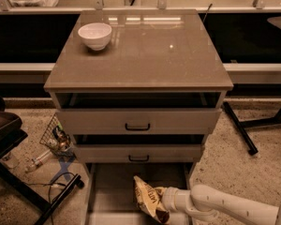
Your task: Place brown chip bag into bottom drawer
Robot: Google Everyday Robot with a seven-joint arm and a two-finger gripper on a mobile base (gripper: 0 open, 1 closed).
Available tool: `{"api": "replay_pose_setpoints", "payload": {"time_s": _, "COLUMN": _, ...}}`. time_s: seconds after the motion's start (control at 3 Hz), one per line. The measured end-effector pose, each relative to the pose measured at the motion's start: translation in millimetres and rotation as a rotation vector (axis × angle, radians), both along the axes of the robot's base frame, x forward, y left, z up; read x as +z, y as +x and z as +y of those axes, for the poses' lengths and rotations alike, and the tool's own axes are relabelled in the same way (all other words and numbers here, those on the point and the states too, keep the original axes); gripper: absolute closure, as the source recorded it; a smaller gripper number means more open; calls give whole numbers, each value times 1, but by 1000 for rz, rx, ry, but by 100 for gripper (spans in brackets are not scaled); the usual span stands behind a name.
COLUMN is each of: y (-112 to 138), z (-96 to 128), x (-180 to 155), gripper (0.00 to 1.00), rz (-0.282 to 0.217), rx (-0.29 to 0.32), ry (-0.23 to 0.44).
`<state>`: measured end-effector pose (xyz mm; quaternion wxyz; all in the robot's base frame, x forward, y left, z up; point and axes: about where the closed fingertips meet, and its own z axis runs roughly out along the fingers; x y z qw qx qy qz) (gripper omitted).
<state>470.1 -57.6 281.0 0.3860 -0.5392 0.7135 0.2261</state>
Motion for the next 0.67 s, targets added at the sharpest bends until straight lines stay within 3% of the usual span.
{"api": "replay_pose_setpoints", "payload": {"time_s": 0.33, "y": -1, "z": 2, "x": 0, "gripper": 5, "rz": 1, "rx": 2, "ry": 2}}
{"api": "replay_pose_setpoints", "payload": {"time_s": 0.67, "y": -1, "z": 3, "x": -1, "gripper": 0, "rz": 2, "rx": 4, "ry": 3}}
